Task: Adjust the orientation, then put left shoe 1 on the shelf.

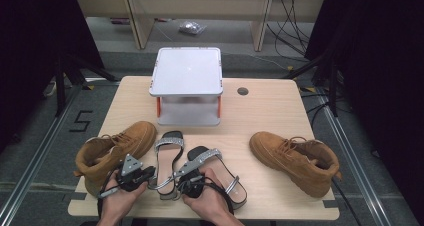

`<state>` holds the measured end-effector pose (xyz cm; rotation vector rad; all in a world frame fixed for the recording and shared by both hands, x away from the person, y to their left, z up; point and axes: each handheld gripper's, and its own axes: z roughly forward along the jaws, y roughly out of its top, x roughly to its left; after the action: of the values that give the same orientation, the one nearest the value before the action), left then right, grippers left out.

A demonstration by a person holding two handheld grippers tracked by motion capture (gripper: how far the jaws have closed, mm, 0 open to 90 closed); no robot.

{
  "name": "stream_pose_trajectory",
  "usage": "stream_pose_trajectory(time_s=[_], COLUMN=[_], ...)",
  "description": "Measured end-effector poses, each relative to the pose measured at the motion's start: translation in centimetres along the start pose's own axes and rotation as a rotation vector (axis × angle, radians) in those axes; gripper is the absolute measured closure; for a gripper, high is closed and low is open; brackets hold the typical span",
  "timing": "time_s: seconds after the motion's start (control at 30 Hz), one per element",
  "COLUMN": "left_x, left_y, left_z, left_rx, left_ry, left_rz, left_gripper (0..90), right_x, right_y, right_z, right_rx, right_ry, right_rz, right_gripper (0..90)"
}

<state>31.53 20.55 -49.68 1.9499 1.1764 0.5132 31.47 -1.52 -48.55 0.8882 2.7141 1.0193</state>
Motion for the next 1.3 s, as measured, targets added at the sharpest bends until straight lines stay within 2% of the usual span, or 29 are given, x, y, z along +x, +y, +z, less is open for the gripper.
stream_pose_trajectory(time_s=[0.1,0.13,0.17,0.2,0.23,0.27,0.3,0.37,0.4,0.43,0.47,0.5,0.53,0.57,0.63,0.67,0.7,0.73,0.77,0.8,0.93,0.97,1.0,1.03,1.13,1.2,1.23,1.27,1.3], left_x=[0.2,0.5,0.2,0.5,0.5,0.3,0.3,0.1,-0.4,-0.4,-0.5,-0.7,-1.2,-1.2,-1.4,-1.6,-1.8,-1.9,-1.9,-1.9,-2.2,-2.6,-2.5,-2.5,-2.7,-2.7,-2.6,-2.6,-2.6], left_y=[0.3,0.6,0.5,0.7,0.7,1.0,1.0,1.4,1.9,1.9,2.5,2.8,3.5,4.0,4.4,4.7,4.9,5.2,5.2,5.4,5.8,5.7,6.0,6.0,5.8,6.0,6.0,6.3,6.3], left_z=[-0.2,-0.5,-0.6,-0.6,-0.6,-0.7,-0.7,-0.9,-1.3,-1.3,-1.5,-1.6,-1.8,-1.9,-1.8,-1.6,-1.5,-0.9,-0.9,-0.8,-0.1,0.0,0.4,0.4,1.1,1.2,1.3,1.7,1.7], left_rx=[-0.031,-0.036,-0.032,-0.040,-0.040,-0.060,-0.060,-0.071,-0.076,-0.076,-0.092,-0.095,-0.101,-0.108,-0.108,-0.095,-0.078,-0.032,-0.032,0.004,0.026,0.032,0.048,0.048,0.111,0.138,0.154,0.179,0.179], left_ry=[0.008,0.012,0.014,0.009,0.009,0.000,0.000,-0.005,-0.008,-0.008,-0.006,-0.008,-0.003,-0.008,-0.017,-0.009,0.000,0.009,0.009,0.028,0.043,0.043,0.043,0.043,0.022,0.021,0.018,0.022,0.022], left_rz=[0.025,0.053,-0.007,0.041,0.041,0.013,0.013,0.015,-0.028,-0.028,0.007,-0.010,-0.036,-0.010,-0.009,0.000,0.001,0.032,0.032,0.058,0.070,0.022,0.061,0.061,-0.013,-0.031,-0.043,-0.067,-0.067], left_gripper=[84.1,83.8,83.6,82.8,81.7,79.6,76.5,67.2,62.3,58.3,58.3,53.4,46.2,44.0,42.4,37.1,37.1,35.2,34.6,34.6,36.6,36.4,35.4,35.4,34.9,34.4,34.4,33.5,33.2], right_x=[0.3,0.4,0.7,0.7,0.9,0.6,0.6,0.3,0.1,0.1,-0.4,-1.1,-2.0,-2.2,-2.8,-3.5,-3.5,-4.2,-4.2,-4.3,-4.7,-4.7,-4.9,-4.9,-5.3,-5.6,-5.6,-5.8,-5.8], right_y=[0.1,0.0,0.0,0.0,-0.1,-0.1,-0.1,0.0,0.0,0.0,0.0,-0.1,-0.3,-0.4,-0.7,-1.0,-1.0,-1.2,-1.2,-1.2,-1.2,-1.2,-1.2,-1.2,-1.1,-1.3,-1.3,-1.2,-1.2], right_z=[0.1,0.5,0.5,0.6,0.7,0.8,0.8,-0.5,-1.3,-1.3,-1.9,-2.6,-4.0,-4.4,-4.8,-5.8,-5.8,-6.4,-6.4,-6.6,-7.4,-7.6,-7.7,-7.7,-8.0,-7.8,-7.8,-8.2,-8.2], right_rx=[0.008,-0.014,-0.009,-0.017,-0.008,-0.023,-0.023,-0.019,-0.012,-0.012,-0.038,-0.078,-0.065,-0.066,-0.082,-0.093,-0.093,-0.106,-0.106,-0.104,-0.112,-0.111,-0.110,-0.110,-0.122,-0.153,-0.153,-0.118,-0.118], right_ry=[0.024,0.033,0.032,0.034,0.019,0.032,0.032,0.036,0.024,0.024,0.019,-0.007,-0.017,-0.020,-0.040,-0.047,-0.047,-0.064,-0.064,-0.065,-0.075,-0.079,-0.083,-0.083,-0.090,-0.110,-0.110,-0.098,-0.098], right_rz=[0.015,-0.014,0.012,0.006,0.030,-0.019,-0.019,0.000,0.038,0.038,0.037,0.016,0.067,0.096,0.089,0.147,0.147,0.157,0.157,0.173,0.202,0.205,0.196,0.196,0.199,0.186,0.186,0.204,0.204], right_gripper=[90.0,90.0,90.0,90.0,88.9,87.0,87.0,80.1,77.4,77.4,74.8,70.8,65.6,63.4,61.2,57.3,57.3,53.5,53.5,52.1,49.1,48.5,47.7,47.7,46.5,46.3,46.3,45.9,45.9])
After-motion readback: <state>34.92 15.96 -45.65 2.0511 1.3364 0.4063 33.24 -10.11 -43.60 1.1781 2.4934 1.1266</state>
